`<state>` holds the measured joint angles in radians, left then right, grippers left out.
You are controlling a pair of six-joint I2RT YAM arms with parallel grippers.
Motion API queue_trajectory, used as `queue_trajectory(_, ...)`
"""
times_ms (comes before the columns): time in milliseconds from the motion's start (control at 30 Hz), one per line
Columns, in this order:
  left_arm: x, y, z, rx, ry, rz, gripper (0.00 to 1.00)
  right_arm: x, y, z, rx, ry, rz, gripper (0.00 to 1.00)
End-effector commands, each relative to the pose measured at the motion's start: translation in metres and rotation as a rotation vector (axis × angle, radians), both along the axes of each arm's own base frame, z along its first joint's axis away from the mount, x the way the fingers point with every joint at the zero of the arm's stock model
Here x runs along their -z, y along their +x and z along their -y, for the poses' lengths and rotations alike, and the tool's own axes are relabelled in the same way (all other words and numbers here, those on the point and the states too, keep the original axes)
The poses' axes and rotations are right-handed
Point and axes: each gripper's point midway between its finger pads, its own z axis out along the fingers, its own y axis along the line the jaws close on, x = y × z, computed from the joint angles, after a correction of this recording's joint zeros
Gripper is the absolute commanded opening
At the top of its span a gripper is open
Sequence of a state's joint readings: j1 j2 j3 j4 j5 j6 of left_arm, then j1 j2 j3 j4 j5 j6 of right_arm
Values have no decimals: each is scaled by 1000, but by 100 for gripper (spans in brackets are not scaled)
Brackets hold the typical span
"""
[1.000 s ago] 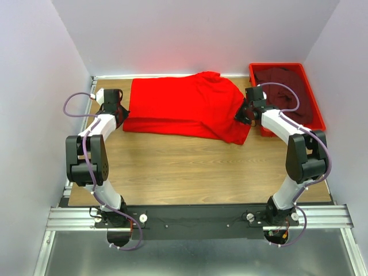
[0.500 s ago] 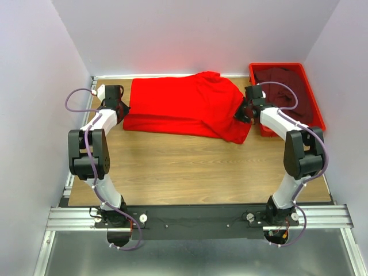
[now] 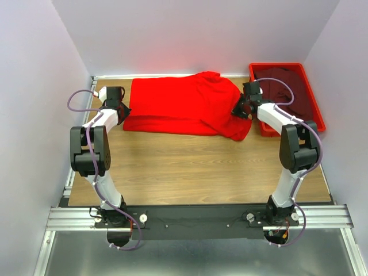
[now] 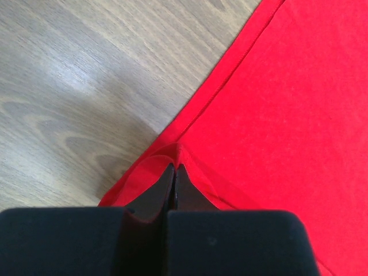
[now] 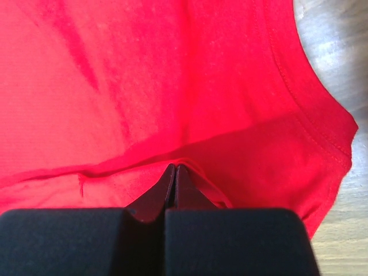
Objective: Fold and stack the t-shirts
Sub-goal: Fold the tshirt
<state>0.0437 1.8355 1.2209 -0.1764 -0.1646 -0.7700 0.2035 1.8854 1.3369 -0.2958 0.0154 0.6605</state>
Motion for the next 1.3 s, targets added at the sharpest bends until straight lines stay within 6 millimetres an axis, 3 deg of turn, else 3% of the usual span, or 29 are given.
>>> queue_trajectory(0,-3,7,-5,-10,33,6,0,-5,13,-1,-15,-1,27,1)
queue_trajectory(633,1,6,-4,-9,26,4,0,-16,32,-27,-86,38,57,1)
queue_trajectory(1067,-2,5,-7,-17,31,8,0,-35,45,-17,-45,-12,114,0)
queue_trajectory(1267,-2,3,-12,-30,31,9,0,-33,48,-18,-47,-9,110,0)
